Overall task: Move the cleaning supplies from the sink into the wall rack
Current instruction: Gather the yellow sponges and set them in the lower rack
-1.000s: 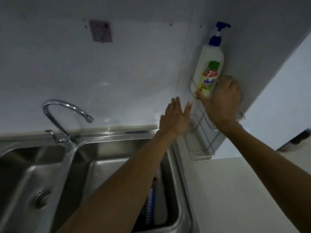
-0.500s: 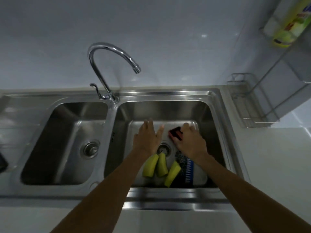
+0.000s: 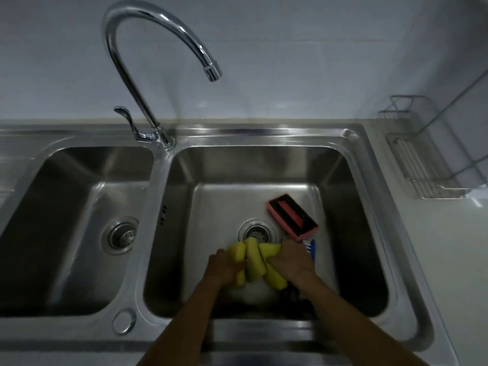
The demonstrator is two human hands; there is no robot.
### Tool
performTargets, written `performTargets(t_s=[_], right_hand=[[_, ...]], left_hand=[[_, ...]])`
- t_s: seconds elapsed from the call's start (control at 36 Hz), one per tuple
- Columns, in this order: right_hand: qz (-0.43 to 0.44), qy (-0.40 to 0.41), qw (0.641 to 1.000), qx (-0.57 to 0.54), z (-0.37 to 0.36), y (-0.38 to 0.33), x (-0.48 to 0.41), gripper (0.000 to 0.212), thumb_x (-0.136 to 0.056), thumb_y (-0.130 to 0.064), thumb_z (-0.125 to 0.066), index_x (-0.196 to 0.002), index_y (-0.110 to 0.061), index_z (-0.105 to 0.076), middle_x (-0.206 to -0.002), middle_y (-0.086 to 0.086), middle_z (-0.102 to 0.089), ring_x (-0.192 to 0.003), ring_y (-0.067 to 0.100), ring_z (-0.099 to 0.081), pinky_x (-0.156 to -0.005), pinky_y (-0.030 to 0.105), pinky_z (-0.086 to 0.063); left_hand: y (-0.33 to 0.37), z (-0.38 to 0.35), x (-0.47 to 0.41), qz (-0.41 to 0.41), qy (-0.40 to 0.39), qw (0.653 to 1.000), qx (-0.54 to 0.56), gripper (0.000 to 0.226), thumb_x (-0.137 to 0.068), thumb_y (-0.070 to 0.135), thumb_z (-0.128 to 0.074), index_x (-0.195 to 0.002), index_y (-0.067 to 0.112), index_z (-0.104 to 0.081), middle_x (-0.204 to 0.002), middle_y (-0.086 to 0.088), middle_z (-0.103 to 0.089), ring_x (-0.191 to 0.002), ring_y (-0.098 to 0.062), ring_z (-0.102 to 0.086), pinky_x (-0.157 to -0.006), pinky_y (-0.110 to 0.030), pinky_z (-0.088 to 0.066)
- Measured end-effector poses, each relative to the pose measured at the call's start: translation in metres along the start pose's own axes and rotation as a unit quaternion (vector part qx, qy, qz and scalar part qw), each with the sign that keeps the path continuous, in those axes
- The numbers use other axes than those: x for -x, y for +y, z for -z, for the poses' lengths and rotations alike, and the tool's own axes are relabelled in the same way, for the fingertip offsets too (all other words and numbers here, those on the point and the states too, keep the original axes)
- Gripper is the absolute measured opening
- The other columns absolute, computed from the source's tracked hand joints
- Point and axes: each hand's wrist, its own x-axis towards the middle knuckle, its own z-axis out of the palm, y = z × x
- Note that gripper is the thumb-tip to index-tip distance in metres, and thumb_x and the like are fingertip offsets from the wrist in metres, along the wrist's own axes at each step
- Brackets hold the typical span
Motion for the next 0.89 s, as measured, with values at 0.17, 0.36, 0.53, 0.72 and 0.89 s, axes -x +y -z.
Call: performTargets(t_s=[0.17, 0.36, 0.53, 0.72, 0.89], right_hand=[[0.037, 0.013, 0.996, -0.076, -0.017, 0.006, -0.020, 0.024, -0.085, -0.036, -0.069, -0.079, -0.016, -0.056, -0.075, -0.002, -0.057, -0.073, 0.017, -0.058, -0.052, 0.022, -0.035], [0.101, -0.084, 0.980, -0.151, -0.030, 0.011, -0.026, 0.034, -0.072, -0.045, -0.080, -0.093, -0.022, -0.065, -0.090, -0.005, -0.070, -0.082, 0.011, -0.066, -0.059, 0.017, -0.043], [0.076, 0.028, 0.983, -0.167, -0.005, 0.010, -0.031, 0.032, -0.074, -0.036, -0.083, -0.085, -0.011, -0.066, -0.075, 0.001, -0.068, -0.069, 0.014, -0.065, -0.057, 0.030, -0.054], [0.117, 0.104, 0.974, -0.162, 0.007, -0.024, -0.018, 0.038, -0.086, -0.041, -0.072, -0.066, -0.022, -0.045, -0.060, -0.009, -0.047, -0.053, 0.000, -0.043, -0.054, 0.009, -0.037], [0.078, 0.069, 0.959, -0.264, 0.036, -0.035, -0.006, 0.042, -0.087, -0.055, -0.064, -0.109, -0.021, -0.050, -0.099, -0.003, -0.066, -0.086, 0.009, -0.062, -0.066, 0.015, -0.043]], left_hand=[[0.011, 0.011, 0.001, 0.020, 0.025, 0.975, 0.218, 0.098, -0.030, 0.071, -0.087, -0.106, 0.009, -0.077, -0.103, -0.007, -0.079, -0.095, -0.022, -0.075, -0.084, -0.036, -0.061], [0.015, 0.020, -0.006, -0.011, 0.045, 0.968, 0.245, 0.095, -0.035, 0.063, -0.097, -0.107, 0.006, -0.072, -0.096, -0.010, -0.080, -0.083, -0.017, -0.079, -0.069, -0.032, -0.064], [0.016, 0.035, 0.010, -0.049, 0.082, 0.956, 0.277, 0.083, -0.050, 0.034, -0.102, -0.117, 0.007, -0.060, -0.102, -0.010, -0.075, -0.085, -0.018, -0.076, -0.072, -0.037, -0.061], [0.048, 0.038, 0.030, -0.090, 0.060, 0.950, 0.293, 0.062, -0.059, 0.049, -0.096, -0.102, 0.011, -0.074, -0.092, -0.013, -0.080, -0.087, -0.027, -0.078, -0.078, -0.048, -0.065], [0.093, 0.056, 0.056, -0.085, 0.092, 0.947, 0.296, 0.080, -0.051, 0.077, -0.085, -0.104, 0.020, -0.070, -0.097, 0.000, -0.079, -0.090, -0.017, -0.077, -0.084, -0.043, -0.063]])
